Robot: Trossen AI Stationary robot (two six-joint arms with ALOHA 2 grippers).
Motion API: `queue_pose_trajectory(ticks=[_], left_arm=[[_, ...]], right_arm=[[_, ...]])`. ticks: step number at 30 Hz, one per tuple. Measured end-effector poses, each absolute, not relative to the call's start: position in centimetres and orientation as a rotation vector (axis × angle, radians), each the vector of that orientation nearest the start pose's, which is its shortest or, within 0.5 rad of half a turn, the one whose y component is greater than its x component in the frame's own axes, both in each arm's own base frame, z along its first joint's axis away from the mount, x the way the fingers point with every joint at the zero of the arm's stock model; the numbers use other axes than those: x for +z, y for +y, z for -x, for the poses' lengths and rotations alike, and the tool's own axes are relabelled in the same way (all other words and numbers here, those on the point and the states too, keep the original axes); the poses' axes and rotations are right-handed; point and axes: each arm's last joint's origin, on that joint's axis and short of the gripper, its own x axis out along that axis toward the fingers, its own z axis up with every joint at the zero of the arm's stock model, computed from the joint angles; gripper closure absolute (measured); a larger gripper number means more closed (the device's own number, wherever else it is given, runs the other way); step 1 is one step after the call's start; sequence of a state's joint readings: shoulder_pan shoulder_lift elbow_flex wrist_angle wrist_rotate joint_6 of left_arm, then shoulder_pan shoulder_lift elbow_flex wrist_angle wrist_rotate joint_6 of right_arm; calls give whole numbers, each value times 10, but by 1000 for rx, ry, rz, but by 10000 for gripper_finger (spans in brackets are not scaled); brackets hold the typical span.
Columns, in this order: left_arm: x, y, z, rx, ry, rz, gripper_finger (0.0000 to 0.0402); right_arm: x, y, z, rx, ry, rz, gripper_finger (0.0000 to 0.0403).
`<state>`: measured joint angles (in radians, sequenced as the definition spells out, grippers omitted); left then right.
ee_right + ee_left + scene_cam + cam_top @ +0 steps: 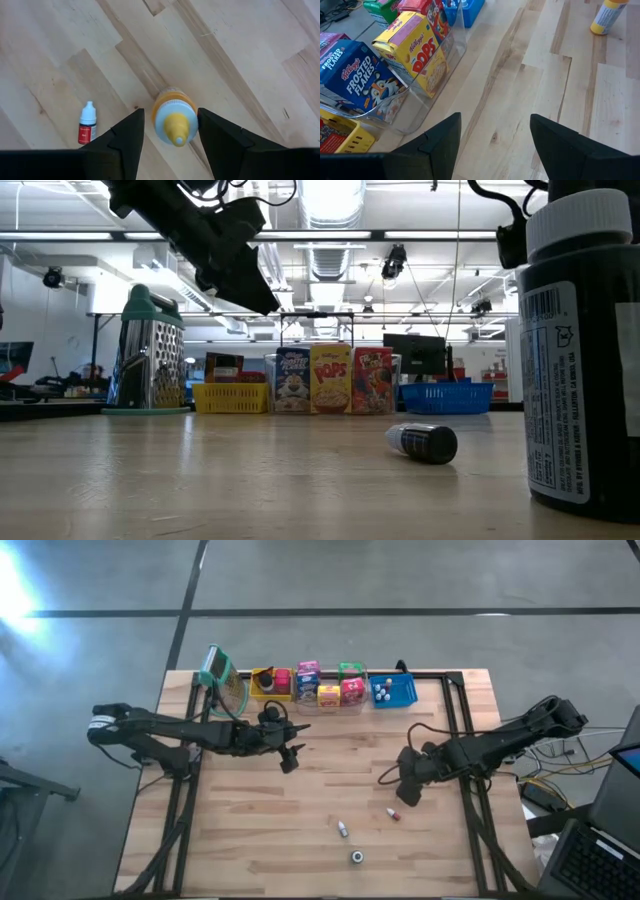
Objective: Pick & Place Kitchen Items
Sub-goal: Put the yellow bottle into the blue bin
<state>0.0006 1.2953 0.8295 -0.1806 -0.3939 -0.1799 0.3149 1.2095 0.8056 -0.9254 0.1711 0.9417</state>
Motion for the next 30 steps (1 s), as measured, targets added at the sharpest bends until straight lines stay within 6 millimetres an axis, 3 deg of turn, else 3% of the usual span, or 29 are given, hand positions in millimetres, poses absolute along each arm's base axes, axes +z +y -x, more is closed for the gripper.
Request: queue_pose_trajectory(ticks=[12, 18, 24, 30], left_arm=[[244, 11, -269, 436, 601, 44, 158], [244, 11, -269, 436, 601, 44, 158], [244, 11, -270, 436, 601, 44, 158], [244, 11, -269, 436, 601, 44, 158]], right_arm=[[212, 52, -190, -490, 1229, -472, 287], [215, 51, -191, -457, 1237, -439, 288], [236, 36, -203, -433, 1188, -418, 287], [272, -2, -213, -481, 1119, -413, 291]])
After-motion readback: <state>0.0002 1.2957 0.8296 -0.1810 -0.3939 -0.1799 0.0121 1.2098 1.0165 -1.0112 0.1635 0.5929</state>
